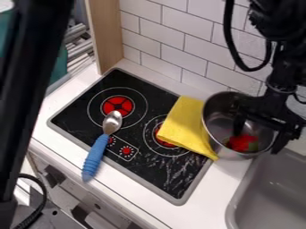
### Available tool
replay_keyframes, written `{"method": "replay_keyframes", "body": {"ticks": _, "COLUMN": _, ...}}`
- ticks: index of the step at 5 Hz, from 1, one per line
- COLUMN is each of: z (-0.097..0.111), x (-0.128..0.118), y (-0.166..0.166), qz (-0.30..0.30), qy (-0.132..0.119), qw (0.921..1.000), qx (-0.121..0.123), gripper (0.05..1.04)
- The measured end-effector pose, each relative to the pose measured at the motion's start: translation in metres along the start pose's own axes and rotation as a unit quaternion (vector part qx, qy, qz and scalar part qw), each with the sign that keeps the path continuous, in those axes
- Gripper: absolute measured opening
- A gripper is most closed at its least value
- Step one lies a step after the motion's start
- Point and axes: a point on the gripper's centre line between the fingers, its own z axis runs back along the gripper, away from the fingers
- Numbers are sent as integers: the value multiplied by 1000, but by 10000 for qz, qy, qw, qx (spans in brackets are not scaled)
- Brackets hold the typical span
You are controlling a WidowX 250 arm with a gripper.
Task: Take the red object out of the pot and put it on the left burner
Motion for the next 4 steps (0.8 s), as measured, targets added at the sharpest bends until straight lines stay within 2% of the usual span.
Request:
{"method": "replay_keyframes", "body": {"ticks": 2, "z": 0, "x": 9, "y": 12, "qz": 109, "qy": -11, "qw": 9999, "qx": 73, "gripper": 1011}}
{"method": "replay_keyframes", "body": {"ticks": 4, "z": 26, "x": 16, "y": 21, "qz": 118, "qy": -370, "qw": 9989, "qx": 273, "gripper": 1009}}
